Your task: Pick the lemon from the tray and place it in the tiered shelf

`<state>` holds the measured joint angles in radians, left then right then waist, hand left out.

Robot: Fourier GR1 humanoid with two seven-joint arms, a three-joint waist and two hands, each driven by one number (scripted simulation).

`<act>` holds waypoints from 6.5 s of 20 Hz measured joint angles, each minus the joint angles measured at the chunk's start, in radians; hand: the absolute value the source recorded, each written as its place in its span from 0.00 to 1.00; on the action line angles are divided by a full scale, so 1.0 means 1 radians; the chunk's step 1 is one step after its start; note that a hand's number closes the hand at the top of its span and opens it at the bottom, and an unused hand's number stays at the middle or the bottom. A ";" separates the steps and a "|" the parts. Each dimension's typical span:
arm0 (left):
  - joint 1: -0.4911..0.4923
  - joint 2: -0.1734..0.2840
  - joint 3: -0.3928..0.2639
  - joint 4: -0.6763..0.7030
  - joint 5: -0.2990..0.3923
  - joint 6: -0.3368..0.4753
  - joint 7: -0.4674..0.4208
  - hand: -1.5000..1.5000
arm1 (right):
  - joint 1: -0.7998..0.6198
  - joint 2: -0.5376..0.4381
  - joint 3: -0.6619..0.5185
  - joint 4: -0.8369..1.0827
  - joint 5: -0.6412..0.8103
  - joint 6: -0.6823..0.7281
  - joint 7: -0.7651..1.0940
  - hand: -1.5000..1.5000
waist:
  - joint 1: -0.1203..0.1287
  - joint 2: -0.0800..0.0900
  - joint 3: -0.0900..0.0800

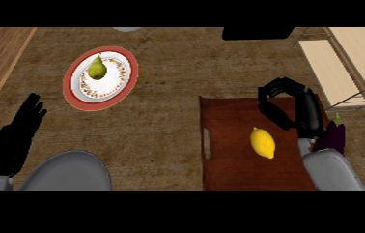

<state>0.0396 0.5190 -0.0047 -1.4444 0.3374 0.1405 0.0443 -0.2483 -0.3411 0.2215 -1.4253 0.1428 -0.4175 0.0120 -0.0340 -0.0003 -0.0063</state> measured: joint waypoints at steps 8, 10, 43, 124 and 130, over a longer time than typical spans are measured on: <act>0.008 -0.021 -0.031 0.009 -0.027 -0.021 0.016 0.50 | 0.222 0.187 0.221 -0.078 0.412 -0.349 0.108 0.00 | 0.018 -0.004 0.004; 0.005 -0.022 -0.029 0.012 -0.032 -0.018 0.022 0.50 | 0.250 0.190 0.240 -0.093 0.542 -0.367 0.207 0.00 | 0.015 -0.005 0.002; -0.029 -0.069 0.019 0.049 -0.087 -0.081 0.019 0.50 | 0.126 0.160 0.174 -0.251 1.053 0.851 0.904 0.00 | 0.036 0.000 0.006; -0.067 -0.212 0.157 0.047 -0.257 -0.213 0.055 0.50 | -1.106 0.105 -0.717 0.516 1.750 0.397 1.166 1.00 | 0.063 0.007 0.005; -0.044 -0.208 0.169 0.023 -0.247 -0.224 0.056 0.50 | -1.154 0.017 -0.781 0.605 1.774 0.425 1.131 1.00 | 0.062 0.007 0.005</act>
<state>-0.0044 0.3109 0.1642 -1.4219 0.0906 -0.0830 0.0998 -1.4022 -0.3243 -0.5596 -0.8203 1.9164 0.0075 1.1432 0.0277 0.0065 -0.0009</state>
